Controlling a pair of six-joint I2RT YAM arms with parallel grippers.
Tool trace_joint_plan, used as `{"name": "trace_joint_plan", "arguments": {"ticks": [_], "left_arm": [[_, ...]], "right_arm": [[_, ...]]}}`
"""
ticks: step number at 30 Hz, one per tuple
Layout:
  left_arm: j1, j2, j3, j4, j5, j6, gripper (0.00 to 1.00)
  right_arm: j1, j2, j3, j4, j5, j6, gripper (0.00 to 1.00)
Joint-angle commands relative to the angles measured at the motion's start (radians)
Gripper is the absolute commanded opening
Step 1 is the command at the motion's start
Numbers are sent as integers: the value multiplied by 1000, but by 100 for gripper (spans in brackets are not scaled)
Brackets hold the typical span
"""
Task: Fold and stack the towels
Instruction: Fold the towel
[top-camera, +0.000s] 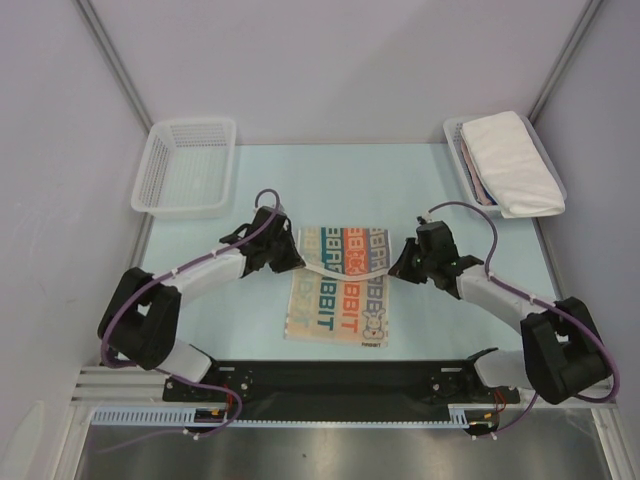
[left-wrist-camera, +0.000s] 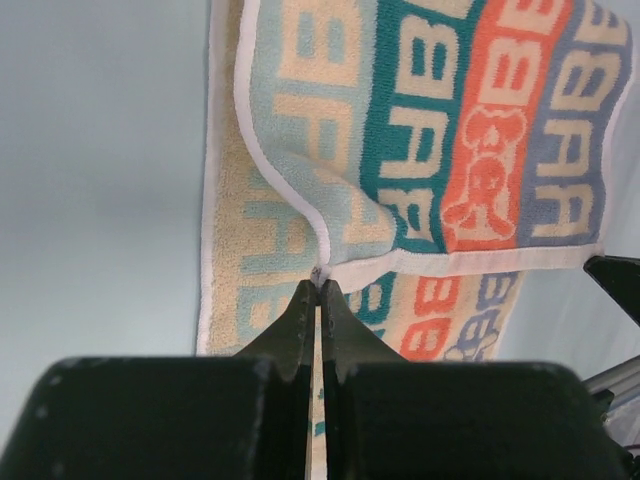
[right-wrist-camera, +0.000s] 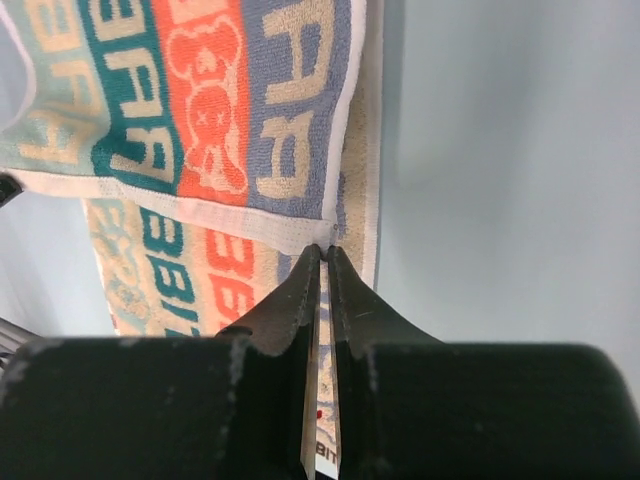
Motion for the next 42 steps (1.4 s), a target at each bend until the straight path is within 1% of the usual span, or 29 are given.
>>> {"name": "trace_joint_plan", "arguments": {"ticks": [1, 9, 14, 26, 41, 42], "left_arm": [[-6, -68, 35, -37, 10, 32, 0], [-6, -174, -45, -66, 14, 42, 0], [-6, -240, -108, -81, 48, 41, 0], [-6, -355, -203, -118, 132, 39, 0], [-6, -456, -345, -143, 183, 29, 0], [-8, -465, -350, -147, 186, 26, 1]], "right_arm": [[13, -66, 45, -70, 19, -21, 6], [77, -166, 61, -193, 31, -18, 5], [138, -210, 53, -248, 45, 6, 4], [266, -295, 45, -385, 108, 61, 1], [372, -385, -22, -491, 128, 170, 0], [378, -390, -27, -494, 155, 180, 0]]}}
